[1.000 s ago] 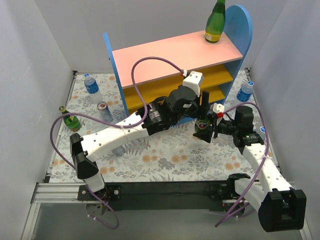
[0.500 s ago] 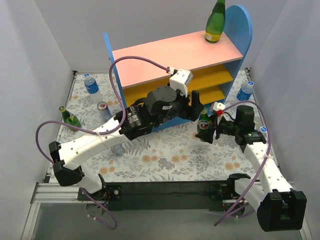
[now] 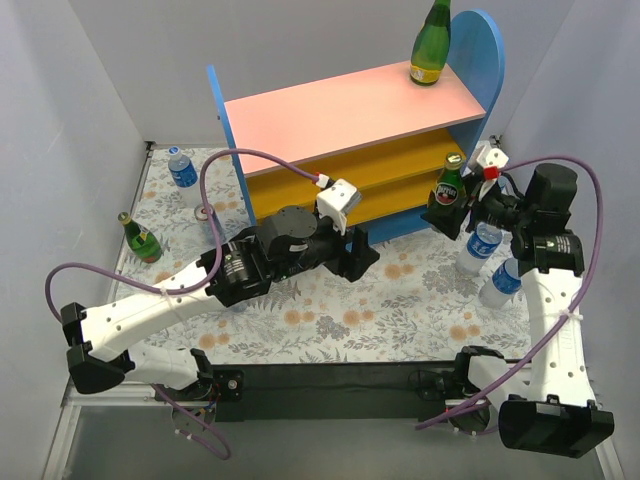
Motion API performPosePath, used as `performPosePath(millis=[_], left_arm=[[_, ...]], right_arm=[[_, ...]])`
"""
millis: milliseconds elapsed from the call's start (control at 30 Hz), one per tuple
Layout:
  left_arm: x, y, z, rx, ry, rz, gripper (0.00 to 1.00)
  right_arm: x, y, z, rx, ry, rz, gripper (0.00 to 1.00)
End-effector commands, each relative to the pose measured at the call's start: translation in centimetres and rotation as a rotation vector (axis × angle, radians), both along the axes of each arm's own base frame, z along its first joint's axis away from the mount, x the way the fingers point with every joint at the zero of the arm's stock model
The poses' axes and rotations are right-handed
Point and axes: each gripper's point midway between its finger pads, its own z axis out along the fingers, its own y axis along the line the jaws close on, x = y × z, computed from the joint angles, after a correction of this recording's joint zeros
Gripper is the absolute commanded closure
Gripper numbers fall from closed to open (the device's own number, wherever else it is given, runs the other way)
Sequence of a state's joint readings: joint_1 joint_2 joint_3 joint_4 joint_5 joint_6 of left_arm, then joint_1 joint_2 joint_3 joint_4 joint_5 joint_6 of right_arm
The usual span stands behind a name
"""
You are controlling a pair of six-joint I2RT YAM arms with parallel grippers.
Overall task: Place and organize the beverage onto the shelf
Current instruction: Place the drink on the shelf.
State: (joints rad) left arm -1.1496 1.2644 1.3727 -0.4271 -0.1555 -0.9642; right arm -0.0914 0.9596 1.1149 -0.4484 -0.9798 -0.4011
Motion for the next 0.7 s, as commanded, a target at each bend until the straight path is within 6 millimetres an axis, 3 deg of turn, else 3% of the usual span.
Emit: performPosePath(millis=[0,133,167,233,267,367,400,667], left_arm=[[-1.1,0.3,-0.3,-0.019,-0.007,-0.049,0.37],[-1.5,0.6,-0.6,-0.037,-0.006,-0.059,0.38],[-1.6,0.6,-0.8,-0.036,-0.004,-0.062,0.37],[-1.8,0.6,-1.4,-0.037,0.001,-0.07,0.37],[-1.9,0.7,-1.4,-0.041,0.003,-0.071,0.37],[-2.0,0.7,-2.1,-0.037,0.01,-0.077,0.37],[-2.1,0.7,-2.3,-0.035,0.013,-0.078,0.37],[-2.0,0.6,-3.4,-0.019,0.013,-0.08,0.37]], right_arm=[[-0.8,0.7,6.5,0.036,-0.121,0.043,0.99],[-0.2,0.8,10.4,0.063,-0.143,0.037,0.99],[-0.3,0.8,12.2,0.065,-0.176,0.037,0.99],[0.5,0.9,13.2,0.09,-0.148,0.039,0.99],[0.3,0.9,15.1,0.092,-0.185,0.041,0.99],[1.6,0.8,16.8,0.111,-0.185,0.029,0.99],[1.5,0.8,18.3,0.112,-0.219,0.028,0.99],[5.9,0.8,21.8,0.167,-0.241,-0.01,0.99]])
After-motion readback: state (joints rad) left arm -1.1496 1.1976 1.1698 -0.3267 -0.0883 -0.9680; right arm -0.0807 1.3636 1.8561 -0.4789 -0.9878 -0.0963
